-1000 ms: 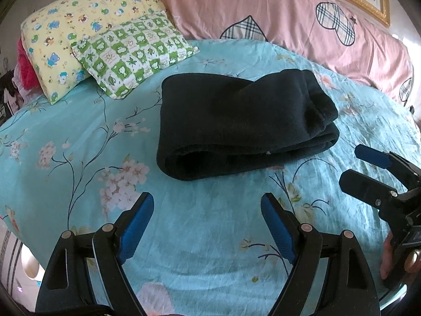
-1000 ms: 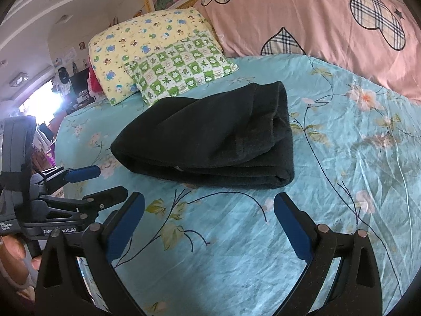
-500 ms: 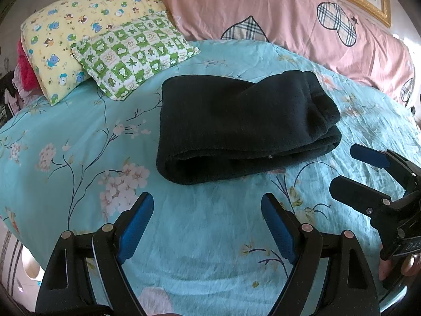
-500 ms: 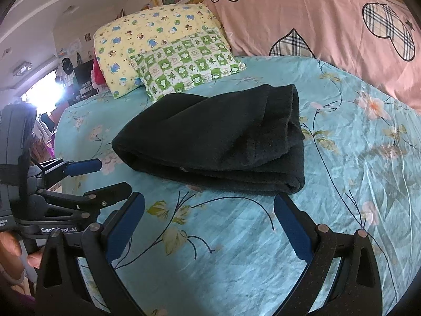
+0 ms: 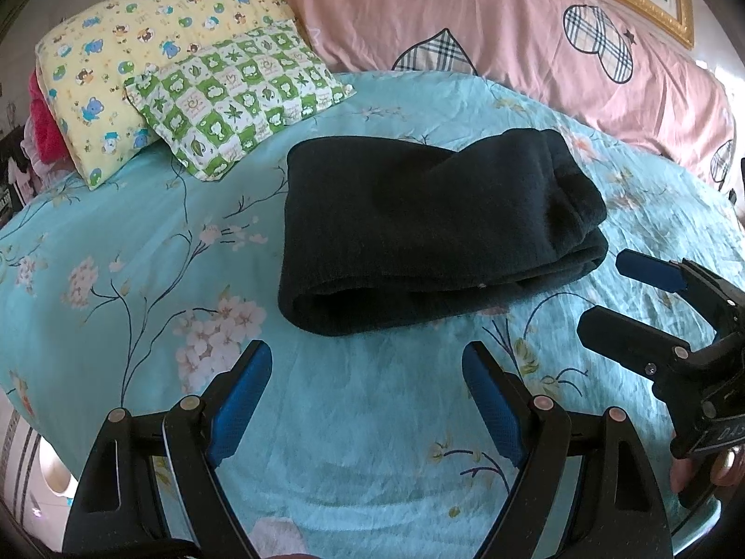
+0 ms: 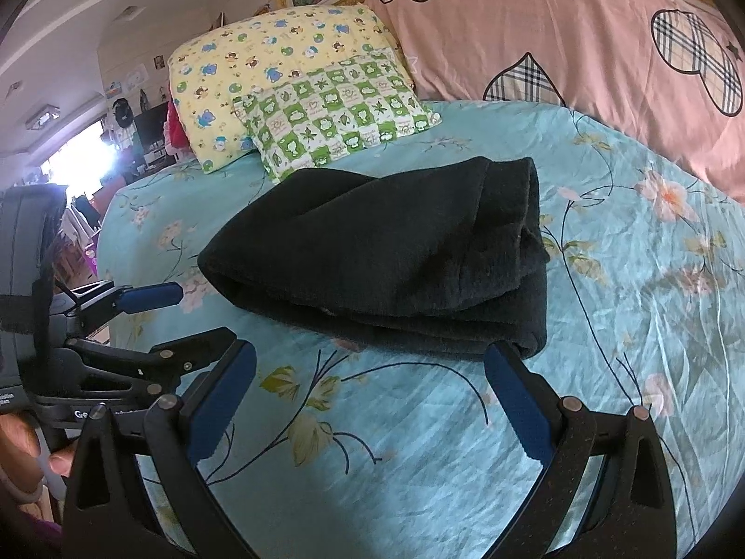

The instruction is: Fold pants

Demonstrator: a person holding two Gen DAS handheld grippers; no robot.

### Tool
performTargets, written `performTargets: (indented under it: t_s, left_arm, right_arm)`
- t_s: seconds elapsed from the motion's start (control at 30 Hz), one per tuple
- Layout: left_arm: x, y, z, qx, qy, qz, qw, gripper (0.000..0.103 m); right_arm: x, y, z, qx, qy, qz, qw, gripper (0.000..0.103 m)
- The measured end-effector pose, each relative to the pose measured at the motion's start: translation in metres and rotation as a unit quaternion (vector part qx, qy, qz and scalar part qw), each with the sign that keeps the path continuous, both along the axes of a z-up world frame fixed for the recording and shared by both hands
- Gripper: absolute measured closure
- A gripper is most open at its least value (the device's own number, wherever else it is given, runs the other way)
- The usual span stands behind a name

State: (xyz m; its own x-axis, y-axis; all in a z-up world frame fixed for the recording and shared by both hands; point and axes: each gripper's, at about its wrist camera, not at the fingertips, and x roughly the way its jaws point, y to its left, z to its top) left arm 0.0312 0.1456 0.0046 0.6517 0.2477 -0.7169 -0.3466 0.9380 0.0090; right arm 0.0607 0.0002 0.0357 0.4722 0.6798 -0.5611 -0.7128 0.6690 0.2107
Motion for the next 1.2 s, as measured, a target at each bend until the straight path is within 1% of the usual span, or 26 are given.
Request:
performTargets:
  t_s: [0.3,0.8,1.2]
  left_arm:
    - [0.002,0.000,0.002,0.000,0.000,0.001,1.0000,0.019]
    - [0.014,0.002,0.007,-0.014,0.001,-0.003,0.9999,0.019]
    - [0.020,0.003,0.014,-0.011,-0.006,-0.002,0.9999,0.019]
  right_arm:
    - [0.007,0.001,0.003,0.003,0.001,-0.004,1.000,0.004]
    - [0.016,-0.002,0.011,0.011,-0.003,-0.005,1.000,0.004]
    - [0.019,-0.003,0.019,0.012,-0.010,-0.005,1.000,0.004]
